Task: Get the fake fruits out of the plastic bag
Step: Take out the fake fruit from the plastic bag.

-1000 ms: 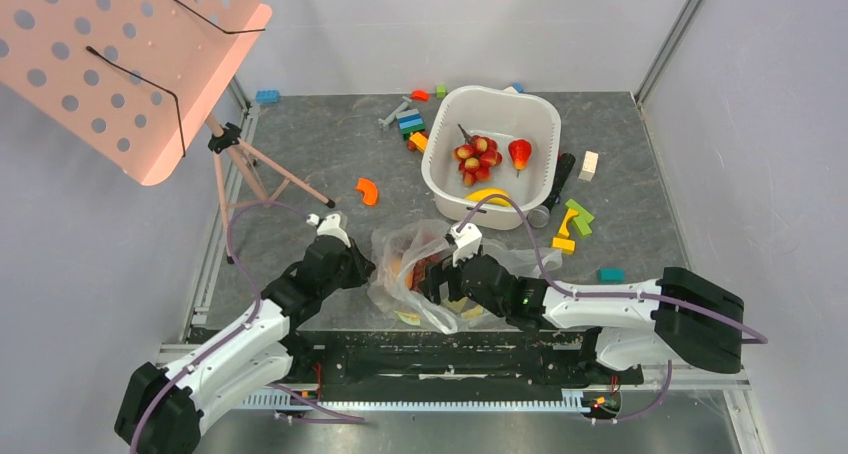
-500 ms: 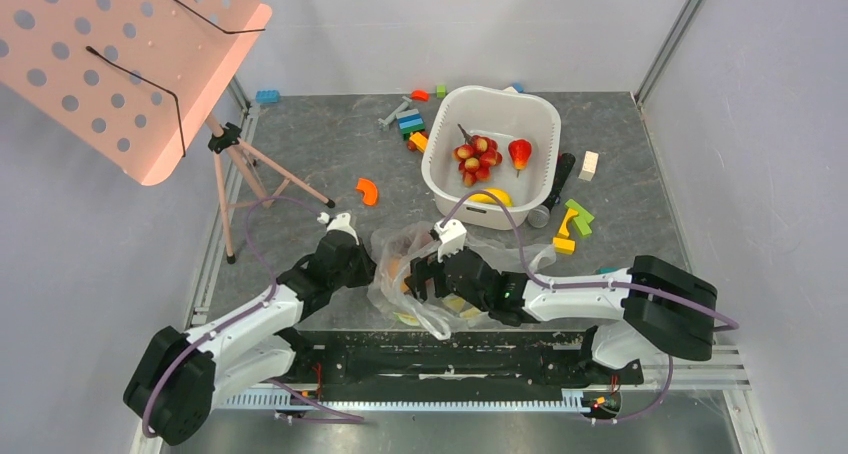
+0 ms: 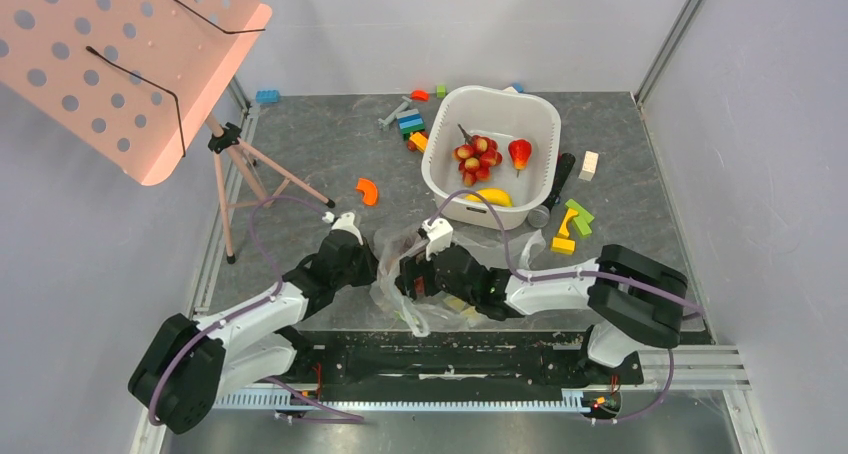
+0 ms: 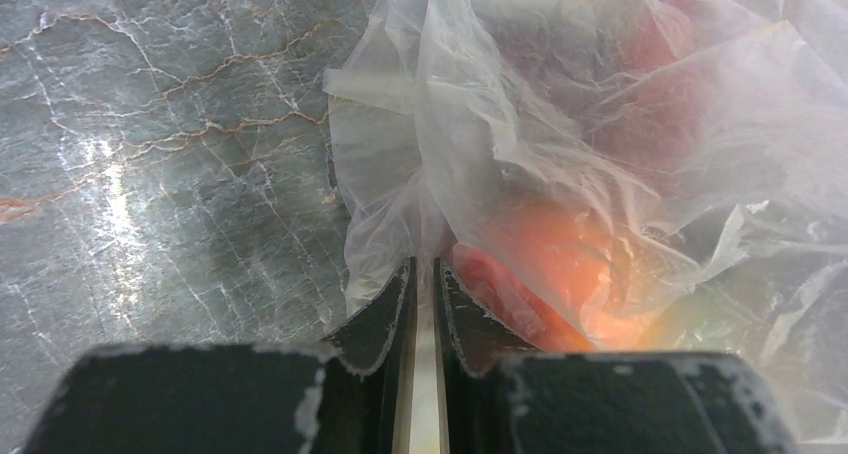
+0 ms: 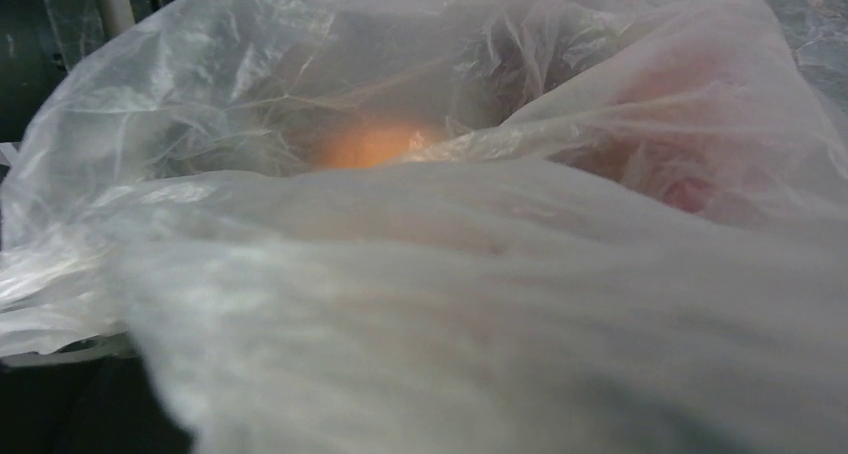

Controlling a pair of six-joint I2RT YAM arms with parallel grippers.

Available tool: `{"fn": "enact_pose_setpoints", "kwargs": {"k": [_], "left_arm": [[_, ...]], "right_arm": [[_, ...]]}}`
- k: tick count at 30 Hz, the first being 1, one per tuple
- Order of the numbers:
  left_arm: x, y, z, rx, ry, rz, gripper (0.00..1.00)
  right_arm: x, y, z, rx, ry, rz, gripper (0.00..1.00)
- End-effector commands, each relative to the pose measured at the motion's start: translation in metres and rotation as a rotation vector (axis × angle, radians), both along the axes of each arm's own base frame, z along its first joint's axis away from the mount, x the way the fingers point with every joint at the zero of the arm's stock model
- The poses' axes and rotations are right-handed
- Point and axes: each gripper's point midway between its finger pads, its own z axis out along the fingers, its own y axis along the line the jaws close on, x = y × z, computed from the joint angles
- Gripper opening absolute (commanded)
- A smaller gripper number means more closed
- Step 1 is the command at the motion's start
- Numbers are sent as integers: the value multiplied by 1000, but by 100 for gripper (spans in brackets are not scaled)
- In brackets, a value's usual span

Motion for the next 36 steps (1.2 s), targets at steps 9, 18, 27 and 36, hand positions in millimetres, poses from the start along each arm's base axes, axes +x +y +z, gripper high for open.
{"fn": "enact_pose_setpoints", "kwargs": {"k": [9, 18, 27, 36], "left_arm": [[2, -17, 1, -65, -12, -60, 15], [-1, -20, -1, -74, -5, -87, 14], [0, -15, 1, -61, -16, -62, 14], [-1, -3, 10, -32, -45, -27, 19]], "right_arm": [[15, 35, 7, 104, 4, 44, 98], [18, 36, 0, 83, -41, 73, 88], [9, 17, 1, 65, -39, 79, 72], [2, -24, 9, 24, -67, 28, 66]]}}
